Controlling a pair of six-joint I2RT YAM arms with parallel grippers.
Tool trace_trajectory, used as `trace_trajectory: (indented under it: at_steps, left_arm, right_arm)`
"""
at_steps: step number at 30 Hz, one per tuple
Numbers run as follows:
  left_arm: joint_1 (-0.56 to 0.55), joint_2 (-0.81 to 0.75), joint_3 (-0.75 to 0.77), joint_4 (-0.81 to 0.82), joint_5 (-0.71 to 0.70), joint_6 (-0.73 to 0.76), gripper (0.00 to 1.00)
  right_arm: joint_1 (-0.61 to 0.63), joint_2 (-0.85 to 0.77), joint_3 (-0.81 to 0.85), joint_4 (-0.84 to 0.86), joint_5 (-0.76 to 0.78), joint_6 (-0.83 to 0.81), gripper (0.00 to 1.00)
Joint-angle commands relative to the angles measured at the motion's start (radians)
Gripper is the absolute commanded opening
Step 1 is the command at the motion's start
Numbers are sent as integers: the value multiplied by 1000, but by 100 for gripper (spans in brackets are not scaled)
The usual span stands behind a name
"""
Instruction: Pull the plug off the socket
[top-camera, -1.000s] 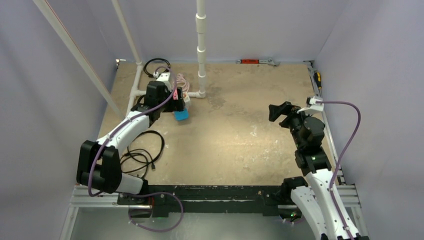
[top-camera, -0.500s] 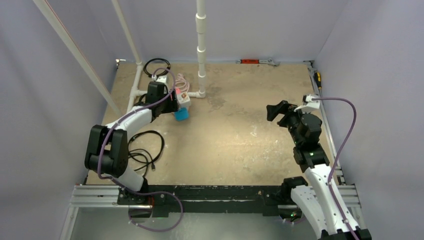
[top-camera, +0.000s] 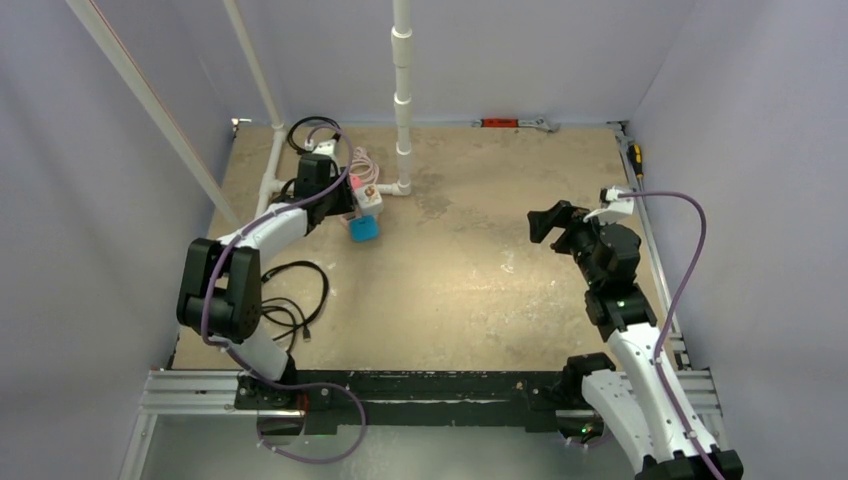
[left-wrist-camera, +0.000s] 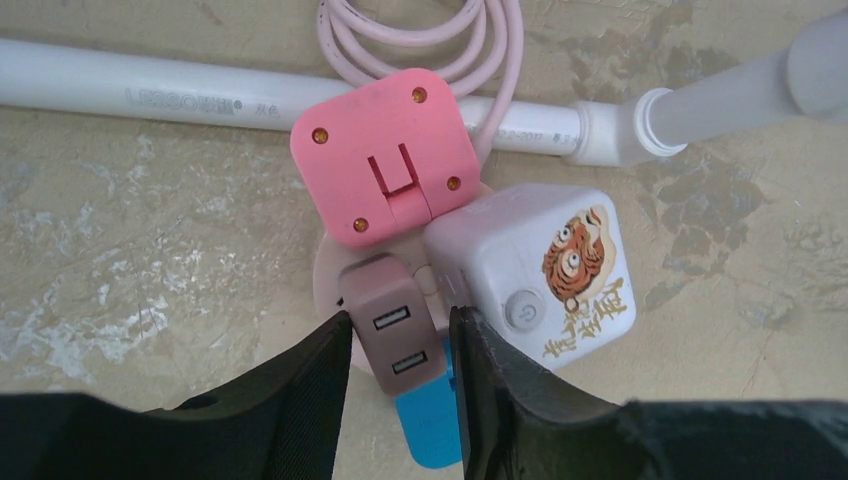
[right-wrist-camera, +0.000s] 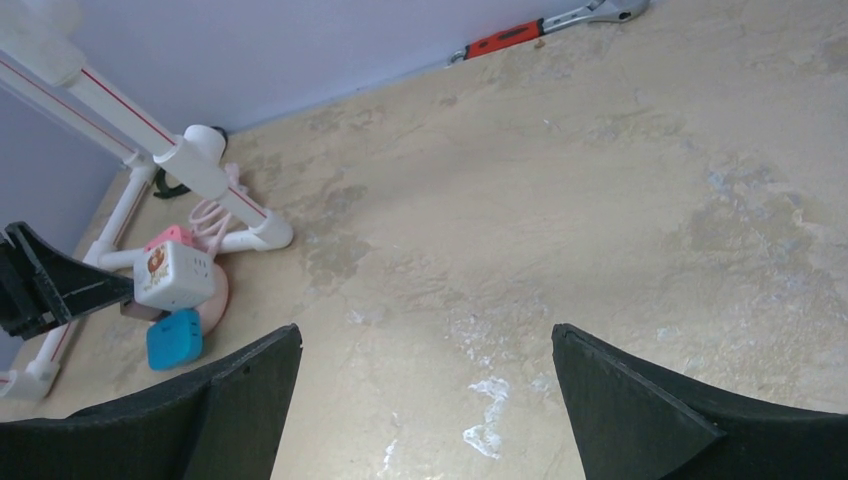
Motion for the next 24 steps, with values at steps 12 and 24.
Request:
trace_trajectory:
  at_steps: [12,24]
  left_arm:
    - [-17,95,107,-31,-16,45,25]
    - [-116,59,98,-166,11,117,8]
  right_arm:
    - [-2,33,4,44,-37,-20,99]
    - [-2,72,67,-77,-31,-51,99]
